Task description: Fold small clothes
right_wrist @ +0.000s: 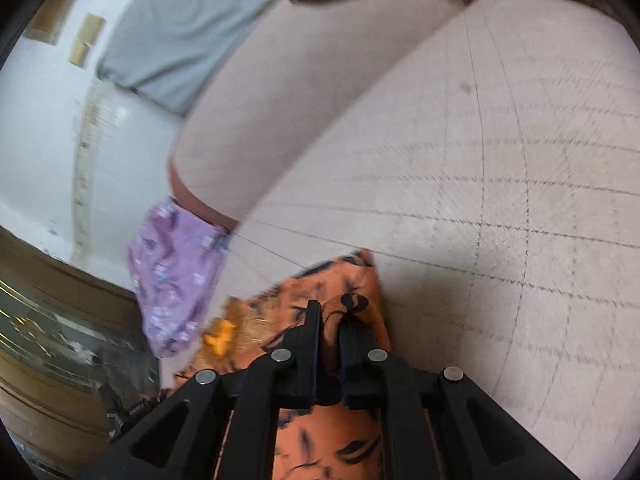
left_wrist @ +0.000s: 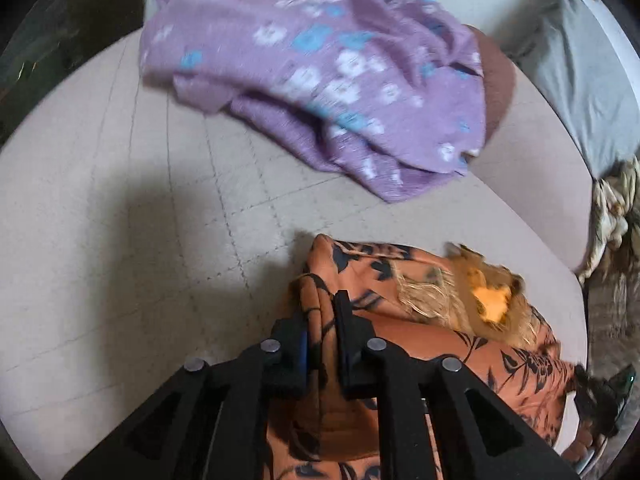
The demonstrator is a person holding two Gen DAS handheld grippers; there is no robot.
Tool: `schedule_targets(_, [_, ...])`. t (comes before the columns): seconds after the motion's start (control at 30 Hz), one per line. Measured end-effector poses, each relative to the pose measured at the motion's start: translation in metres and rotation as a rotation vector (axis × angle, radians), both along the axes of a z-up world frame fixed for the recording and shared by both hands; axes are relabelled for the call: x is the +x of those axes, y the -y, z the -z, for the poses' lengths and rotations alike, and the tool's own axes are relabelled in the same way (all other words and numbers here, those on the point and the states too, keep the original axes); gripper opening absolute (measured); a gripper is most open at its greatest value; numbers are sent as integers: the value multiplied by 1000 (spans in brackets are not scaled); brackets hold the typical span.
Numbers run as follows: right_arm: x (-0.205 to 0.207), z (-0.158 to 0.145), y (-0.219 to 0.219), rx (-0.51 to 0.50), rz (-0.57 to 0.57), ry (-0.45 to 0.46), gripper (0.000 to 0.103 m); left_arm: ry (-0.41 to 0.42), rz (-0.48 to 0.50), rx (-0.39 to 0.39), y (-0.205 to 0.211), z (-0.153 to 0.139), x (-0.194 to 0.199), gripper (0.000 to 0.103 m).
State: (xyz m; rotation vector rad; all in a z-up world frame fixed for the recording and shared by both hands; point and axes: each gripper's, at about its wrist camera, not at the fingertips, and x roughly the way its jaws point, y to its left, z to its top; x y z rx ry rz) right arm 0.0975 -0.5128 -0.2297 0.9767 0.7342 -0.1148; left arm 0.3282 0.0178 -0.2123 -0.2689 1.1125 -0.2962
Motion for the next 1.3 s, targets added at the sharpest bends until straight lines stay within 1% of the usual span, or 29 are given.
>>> schedule_targets(0.03, [2, 3, 2, -7, -9, -5, 11, 25, -25, -41, -4, 0, -4, 15])
schedule_targets(0.07, [1, 0, 3, -14, -10, 12, 11, 60, -36, -82, -8, -6, -11, 22])
schedule_targets(0.1, [-1, -5, 4, -24, -10, 40, 11, 93, -38, -109, -10, -12, -16, 34])
schedule_targets(0.13, [-4, -12, 5, -43, -11, 67, 11, 153, -48, -137, -16, -23, -24, 42])
schedule_targets(0.17, [-7, -22, 2, -77, -13, 99, 11, 261, -94, -155, -25, -40, -40, 59])
schedule_targets(0.2, [-11, -30, -3, -110, -12, 122, 11, 328, -129, -166, -31, -50, -51, 73])
schedule_targets(0.27, [-16, -44, -18, -185, -18, 151, 14, 491, -194, -217, -47, -74, -86, 87])
schedule_targets(0.3, [-18, -49, -25, -218, -26, 163, 19, 504, -202, -212, -48, -79, -93, 87])
schedule_targets(0.33, [-18, -54, -33, -245, -30, 174, 22, 495, -208, -182, -48, -83, -103, 87])
schedule_targets(0.37, [-20, -56, -37, -260, -29, 180, 26, 470, -210, -136, -46, -84, -116, 87])
schedule_targets(0.43, [-24, -57, -41, -272, -5, 182, 42, 440, -200, -78, -37, -79, -135, 87])
schedule_targets(0.47, [-27, -57, -41, -269, 23, 176, 71, 418, -198, -33, -31, -74, -144, 87])
schedule_targets(0.5, [-35, -57, -39, -261, 56, 185, 77, 385, -182, 16, -24, -66, -150, 87])
schedule_targets(0.53, [-43, -59, -39, -255, 95, 212, 77, 339, -161, 64, -16, -58, -152, 87])
schedule_targets(0.57, [-54, -62, -37, -248, 127, 241, 77, 274, -123, 122, -5, -48, -153, 87])
schedule_targets(0.6, [-58, -66, -39, -250, 139, 245, 77, 251, -100, 138, 1, -41, -153, 87])
schedule_targets(0.63, [-60, -74, -48, -275, 125, 216, 77, 241, -80, 143, 7, -36, -154, 87])
schedule_targets(0.67, [-58, -79, -57, -303, 76, 199, 75, 238, -72, 147, 10, -33, -154, 87])
schedule_targets(0.73, [-48, -86, -98, -411, -76, 164, 71, 233, -74, 202, 16, -24, -152, 87])
schedule_targets(0.77, [-40, -85, -129, -487, -158, 133, 61, 230, -73, 230, 17, -19, -152, 87])
schedule_targets(0.8, [-33, -81, -151, -527, -231, 107, 45, 226, -73, 242, 17, -17, -150, 87])
schedule_targets(0.83, [-23, -74, -174, -551, -312, 75, 38, 220, -75, 248, 17, -14, -148, 87])
schedule_targets(0.87, [-10, -63, -199, -558, -396, 30, 34, 214, -82, 244, 14, -13, -146, 87])
schedule_targets(0.93, [13, -40, -240, -594, -516, -40, 33, 216, -92, 226, 10, -13, -143, 87])
schedule_targets(1.0, [32, -21, -264, -628, -585, -83, 31, 219, -100, 224, 10, -12, -138, 87])
schedule_targets(1.1, [76, -14, -277, -645, -575, -101, 32, 208, -104, 243, 15, -8, -125, 87])
schedule_targets(1.17, [112, -14, -274, -648, -532, -109, 32, 199, -109, 238, 15, -6, -117, 87])
schedule_targets(1.23, [145, -16, -268, -653, -470, -129, 32, 196, -109, 240, 15, -8, -112, 87])
schedule_targets(1.3, [169, -22, -245, -618, -364, -110, 32, 192, -115, 252, 12, -8, -107, 87])
